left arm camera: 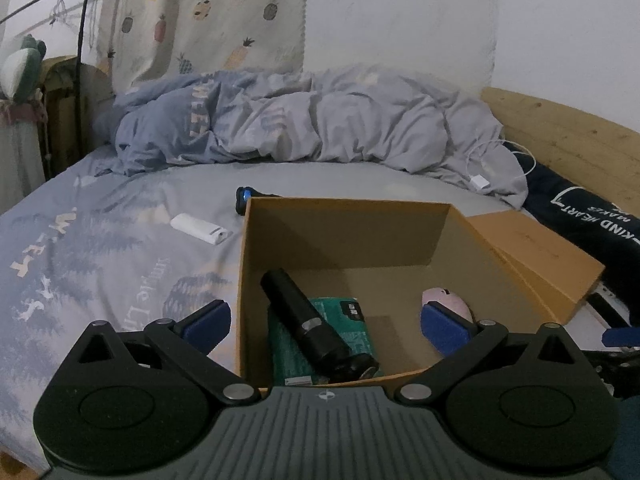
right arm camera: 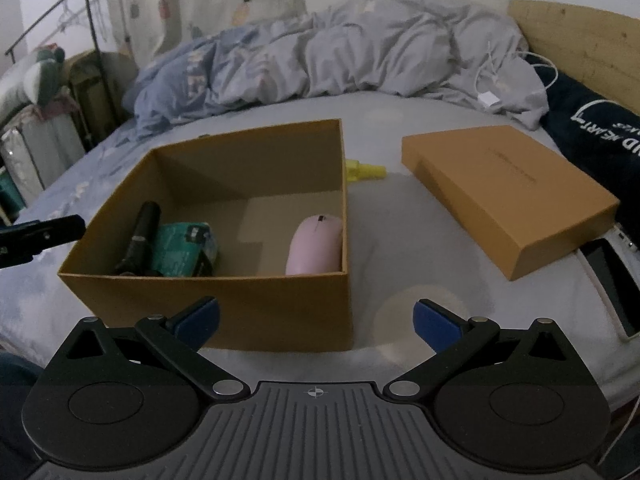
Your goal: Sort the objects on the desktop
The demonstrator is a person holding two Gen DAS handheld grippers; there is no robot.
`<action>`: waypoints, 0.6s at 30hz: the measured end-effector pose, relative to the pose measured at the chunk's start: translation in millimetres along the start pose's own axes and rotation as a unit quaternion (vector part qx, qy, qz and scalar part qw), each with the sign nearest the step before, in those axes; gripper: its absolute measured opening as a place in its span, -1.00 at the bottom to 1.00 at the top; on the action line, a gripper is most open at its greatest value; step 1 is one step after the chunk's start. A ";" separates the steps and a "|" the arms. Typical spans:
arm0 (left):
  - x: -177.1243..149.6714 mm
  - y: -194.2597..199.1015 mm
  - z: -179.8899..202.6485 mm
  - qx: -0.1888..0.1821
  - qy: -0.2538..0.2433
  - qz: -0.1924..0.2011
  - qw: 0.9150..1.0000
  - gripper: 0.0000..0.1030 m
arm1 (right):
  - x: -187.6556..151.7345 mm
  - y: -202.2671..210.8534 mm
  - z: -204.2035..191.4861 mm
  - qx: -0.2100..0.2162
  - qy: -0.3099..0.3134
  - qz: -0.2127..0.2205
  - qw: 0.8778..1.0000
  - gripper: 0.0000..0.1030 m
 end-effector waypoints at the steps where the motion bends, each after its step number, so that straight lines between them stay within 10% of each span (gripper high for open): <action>1: -0.3 -0.7 -0.2 0.001 0.000 0.000 1.000 1.00 | -0.2 -0.7 -0.1 0.000 0.000 0.000 1.000 1.00; 18: 1.1 -8.5 -8.8 0.030 0.012 -0.022 0.999 1.00 | 5.9 -13.4 -5.6 0.016 0.019 -0.006 1.000 1.00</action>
Point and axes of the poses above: each gripper's, at about its wrist camera, not at the fingertips, and y roughly against the way its jaws point, z to its right, x to its top, the point moved 4 cm from there along -y, roughly the way its jaws point, and after that the axes turned 5 degrees about z, right-handed, at the moved point
